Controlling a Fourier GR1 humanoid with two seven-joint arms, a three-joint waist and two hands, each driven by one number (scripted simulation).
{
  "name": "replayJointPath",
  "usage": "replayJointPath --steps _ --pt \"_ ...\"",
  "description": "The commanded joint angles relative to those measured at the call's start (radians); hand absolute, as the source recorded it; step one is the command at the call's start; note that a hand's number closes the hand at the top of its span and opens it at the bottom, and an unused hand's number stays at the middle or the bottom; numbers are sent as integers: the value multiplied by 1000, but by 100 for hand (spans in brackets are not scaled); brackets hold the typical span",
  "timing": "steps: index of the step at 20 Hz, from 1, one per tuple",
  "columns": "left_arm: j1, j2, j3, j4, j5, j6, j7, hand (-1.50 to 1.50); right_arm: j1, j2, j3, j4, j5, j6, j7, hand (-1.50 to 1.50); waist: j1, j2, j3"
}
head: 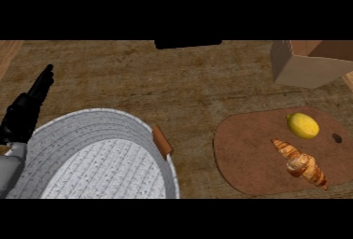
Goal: Pick the croissant from the cutting board and place it in the cardboard box
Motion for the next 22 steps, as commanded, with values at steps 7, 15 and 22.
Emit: replayJointPath --steps 7,15,22 --pt "86 -128 -102 48 -49 -8 -37 0 271 -68 -77 -51 168 -17 -162 -150 46 11 -23" --pt "91 -138 -115 45 -76 -4 -47 0 343 2 -78 -190 275 -125 17 -150 73 14 -24" --pt "63 -160 -127 42 -75 -7 -22 0 343 37 -20 -293 356 -138 162 -150 88 17 -25"
